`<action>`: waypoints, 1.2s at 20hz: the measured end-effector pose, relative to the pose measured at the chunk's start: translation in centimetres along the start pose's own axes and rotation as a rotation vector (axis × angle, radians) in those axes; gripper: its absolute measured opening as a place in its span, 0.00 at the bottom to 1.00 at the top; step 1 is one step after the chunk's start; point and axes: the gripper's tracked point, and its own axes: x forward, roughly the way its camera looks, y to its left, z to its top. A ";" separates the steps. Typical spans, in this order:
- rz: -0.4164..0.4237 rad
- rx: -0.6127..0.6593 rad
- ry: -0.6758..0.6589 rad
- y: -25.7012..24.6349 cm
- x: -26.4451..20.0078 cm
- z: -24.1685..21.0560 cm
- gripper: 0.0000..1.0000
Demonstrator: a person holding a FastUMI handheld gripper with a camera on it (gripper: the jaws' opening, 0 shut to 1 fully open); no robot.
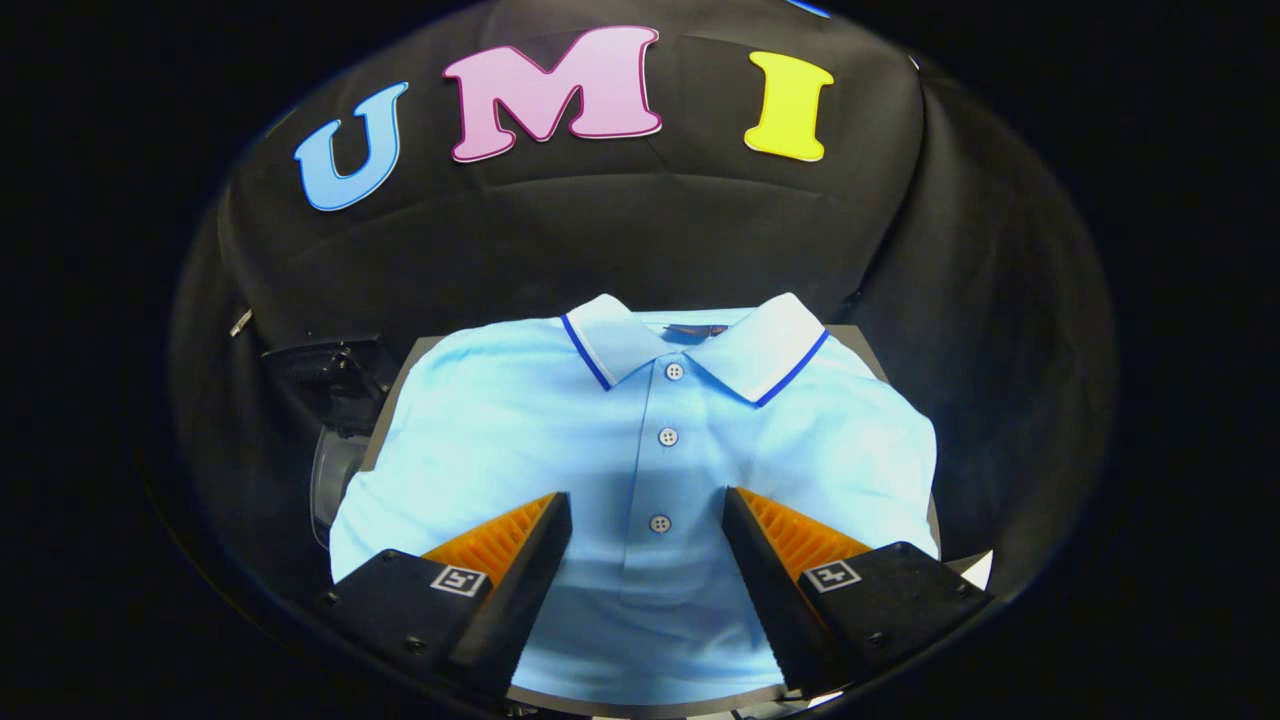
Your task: Put the clothes into the washing machine and then close the washing machine lid.
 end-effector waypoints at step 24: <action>-0.006 -0.018 0.040 0.3 0.3 0.1 0.36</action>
